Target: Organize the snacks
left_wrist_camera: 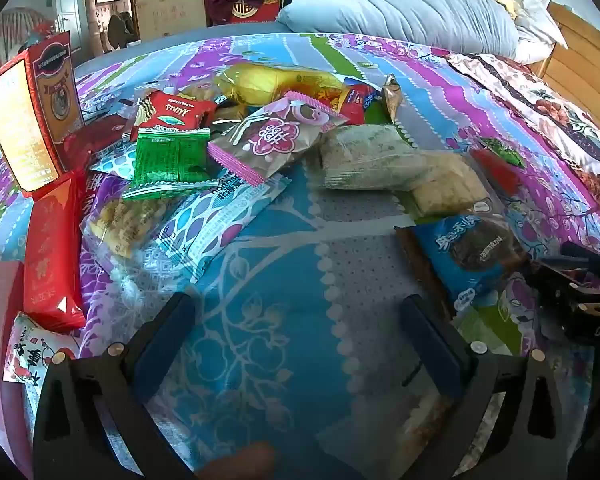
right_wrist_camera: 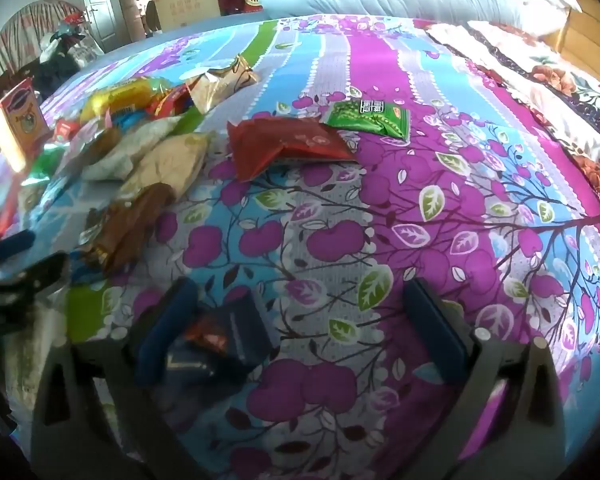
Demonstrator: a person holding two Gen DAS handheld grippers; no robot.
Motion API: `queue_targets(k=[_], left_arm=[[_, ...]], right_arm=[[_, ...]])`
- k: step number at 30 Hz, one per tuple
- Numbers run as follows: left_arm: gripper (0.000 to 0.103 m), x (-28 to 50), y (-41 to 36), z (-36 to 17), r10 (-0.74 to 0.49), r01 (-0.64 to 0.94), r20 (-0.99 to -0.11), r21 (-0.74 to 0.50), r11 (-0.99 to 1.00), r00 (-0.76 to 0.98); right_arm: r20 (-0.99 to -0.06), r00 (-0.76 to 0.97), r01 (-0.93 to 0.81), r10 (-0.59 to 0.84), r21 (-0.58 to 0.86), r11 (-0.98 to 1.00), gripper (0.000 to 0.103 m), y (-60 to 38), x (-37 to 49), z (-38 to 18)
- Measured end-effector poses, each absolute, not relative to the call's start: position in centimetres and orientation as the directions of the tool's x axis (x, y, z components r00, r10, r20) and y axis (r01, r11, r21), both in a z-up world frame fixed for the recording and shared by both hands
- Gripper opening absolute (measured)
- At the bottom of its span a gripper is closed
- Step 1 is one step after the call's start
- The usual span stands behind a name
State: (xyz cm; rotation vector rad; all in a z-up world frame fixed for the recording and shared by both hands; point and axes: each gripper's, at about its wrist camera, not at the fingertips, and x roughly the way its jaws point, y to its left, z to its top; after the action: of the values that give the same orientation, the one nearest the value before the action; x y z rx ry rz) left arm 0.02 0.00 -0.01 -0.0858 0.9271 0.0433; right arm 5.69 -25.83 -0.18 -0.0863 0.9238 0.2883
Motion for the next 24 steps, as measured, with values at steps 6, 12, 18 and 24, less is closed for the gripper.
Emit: queue_targets(k=[6, 12, 18, 24], left_arm=[[0.103, -0.12, -0.08, 0.04, 0.005, -0.074, -0.798, -0.05, 0.996, 0.603], [0.103, 0.16, -0.36, -0.3, 0.005, -0.075, -0.801, -0.049, 0.996, 0.599], [0.103, 0.34, -0.47, -0.29, 0.005, -0.075, -0.803, -0.05, 0.996, 0.596], [0.103, 0.31, -0.37, -0.26, 0.003, -0.075, -0.803, -0.052, 0.996, 0.596]], right_arm=[[-0.788, 0.578, -0.283, 0.213, 0.052, 0.958, 0.103, -25.94, 5.68, -0.14], [-0.786, 0.58, -0.282, 0.212, 0.05, 0.958, 0.103, -26.04, 5.73, -0.14], [-0.785, 0.582, -0.282, 0.211, 0.048, 0.958, 0.103, -25.91, 5.8, -0.17], [-0.785, 0.582, -0.282, 0.211, 0.048, 0.958, 0.103, -25.88, 5.84, -0.2]])
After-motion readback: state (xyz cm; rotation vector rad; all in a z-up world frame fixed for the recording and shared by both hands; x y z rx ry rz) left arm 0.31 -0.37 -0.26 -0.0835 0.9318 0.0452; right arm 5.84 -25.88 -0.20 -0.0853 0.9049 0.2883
